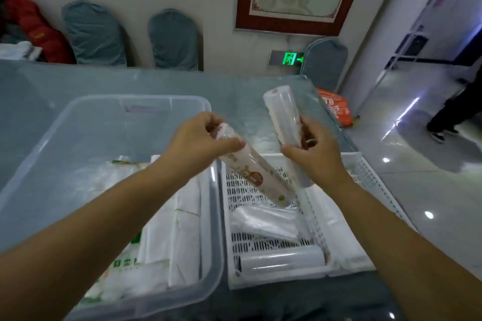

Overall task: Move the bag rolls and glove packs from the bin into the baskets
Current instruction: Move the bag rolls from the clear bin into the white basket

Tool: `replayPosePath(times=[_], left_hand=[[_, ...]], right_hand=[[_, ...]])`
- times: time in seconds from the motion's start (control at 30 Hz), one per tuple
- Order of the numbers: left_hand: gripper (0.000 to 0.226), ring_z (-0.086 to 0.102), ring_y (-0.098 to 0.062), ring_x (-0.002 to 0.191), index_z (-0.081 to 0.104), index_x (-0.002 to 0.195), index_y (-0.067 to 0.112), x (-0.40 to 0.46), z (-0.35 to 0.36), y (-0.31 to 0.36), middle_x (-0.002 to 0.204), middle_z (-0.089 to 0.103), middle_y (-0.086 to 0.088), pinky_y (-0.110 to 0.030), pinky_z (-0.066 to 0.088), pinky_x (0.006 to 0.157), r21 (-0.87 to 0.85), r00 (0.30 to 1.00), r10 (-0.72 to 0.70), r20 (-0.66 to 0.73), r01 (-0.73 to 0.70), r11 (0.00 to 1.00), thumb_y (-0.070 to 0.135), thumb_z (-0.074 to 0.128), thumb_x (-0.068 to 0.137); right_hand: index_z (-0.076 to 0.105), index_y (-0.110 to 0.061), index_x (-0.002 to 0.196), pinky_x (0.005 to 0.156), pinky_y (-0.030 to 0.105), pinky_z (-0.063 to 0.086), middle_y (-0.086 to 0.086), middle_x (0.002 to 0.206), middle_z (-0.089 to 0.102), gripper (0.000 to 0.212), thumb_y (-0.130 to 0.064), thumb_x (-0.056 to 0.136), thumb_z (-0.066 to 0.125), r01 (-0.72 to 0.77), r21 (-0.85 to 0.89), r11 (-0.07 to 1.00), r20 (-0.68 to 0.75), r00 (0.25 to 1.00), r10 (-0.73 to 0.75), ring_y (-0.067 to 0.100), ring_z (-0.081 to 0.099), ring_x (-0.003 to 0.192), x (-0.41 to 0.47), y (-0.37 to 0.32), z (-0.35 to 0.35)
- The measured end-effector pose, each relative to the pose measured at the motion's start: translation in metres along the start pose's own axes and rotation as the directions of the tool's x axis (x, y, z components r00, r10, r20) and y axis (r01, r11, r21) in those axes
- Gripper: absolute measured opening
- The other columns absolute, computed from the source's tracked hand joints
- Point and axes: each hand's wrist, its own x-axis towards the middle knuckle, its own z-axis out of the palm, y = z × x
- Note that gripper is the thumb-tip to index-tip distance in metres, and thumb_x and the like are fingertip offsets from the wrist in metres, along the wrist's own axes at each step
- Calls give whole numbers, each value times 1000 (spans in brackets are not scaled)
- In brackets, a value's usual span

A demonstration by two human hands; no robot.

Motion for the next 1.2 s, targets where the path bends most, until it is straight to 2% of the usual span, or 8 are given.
replayPosePath(times=[0.13, 0.3, 0.47, 0.63, 0.8, 0.87, 1.0, 1.2], left_hand=[[39, 62, -10, 76, 57, 87, 31, -5, 48, 7, 84, 63, 13, -34, 55, 69, 349, 999, 31, 29, -39, 936, 52, 71, 58], [31, 57, -7, 73, 50, 89, 31, -9, 103, 15, 85, 58, 12, -30, 54, 63, 549, 997, -61, 56, 20, 836, 42, 69, 66], [28, 56, -12, 73, 47, 98, 28, -24, 153, 0, 95, 54, 7, -30, 54, 60, 579, 992, -108, -62, 124, 806, 32, 65, 75], [22, 59, -14, 82, 46, 110, 29, -45, 180, -52, 108, 51, 4, -35, 57, 67, 384, 940, -287, -185, 338, 859, 36, 50, 90], [23, 57, -7, 70, 48, 96, 23, -56, 183, -106, 93, 59, -2, -19, 45, 52, 428, 918, -336, -213, 397, 812, 41, 34, 96], [28, 54, -10, 73, 53, 96, 21, -54, 181, -119, 89, 63, -2, -23, 47, 62, 559, 927, -298, -225, 374, 740, 42, 33, 96], [30, 40, -15, 95, 52, 112, 29, -49, 173, -139, 105, 55, 3, -29, 37, 83, 911, 967, -235, -101, 185, 369, 48, 46, 90], [36, 35, -19, 104, 61, 108, 28, -48, 173, -150, 106, 45, 4, -33, 30, 95, 922, 980, -183, -77, 140, 360, 53, 52, 84]], right_hand=[[51, -34, 126, 73, 17, 45, -13, 102, 55, 71, -25, 62, 81, -25, -37, 999, 93, 995, 28, 3, 56, 93, -3, 51, -27], [53, -33, 124, 66, 11, 41, -18, 97, 55, 70, -25, 61, 81, -35, -43, 998, 229, 972, 44, -2, 56, 84, -3, 101, -43], [55, -37, 119, 65, 13, 43, -5, 98, 59, 70, -17, 59, 83, -45, -6, 999, 383, 923, 43, 3, 56, 81, 1, 130, -40], [53, -34, 111, 61, 6, 46, -21, 97, 58, 59, -23, 61, 83, -95, 31, 995, 488, 870, 68, -11, 56, 84, 1, 145, -31], [56, -31, 114, 64, 4, 45, -23, 98, 58, 58, -23, 63, 81, -99, 18, 995, 512, 856, 76, -16, 54, 87, -3, 155, -28], [56, -29, 117, 66, 7, 45, -24, 99, 57, 60, -23, 64, 81, -106, 2, 994, 528, 845, 89, -15, 54, 87, -5, 159, -28], [54, -28, 123, 76, 13, 47, -20, 102, 58, 62, -24, 66, 79, -111, -23, 994, 557, 824, 105, -8, 56, 91, -7, 164, -27], [52, -26, 128, 84, 20, 45, -17, 106, 53, 62, -26, 72, 75, -51, -89, 995, 612, 785, 95, 0, 53, 96, -8, 167, -17]])
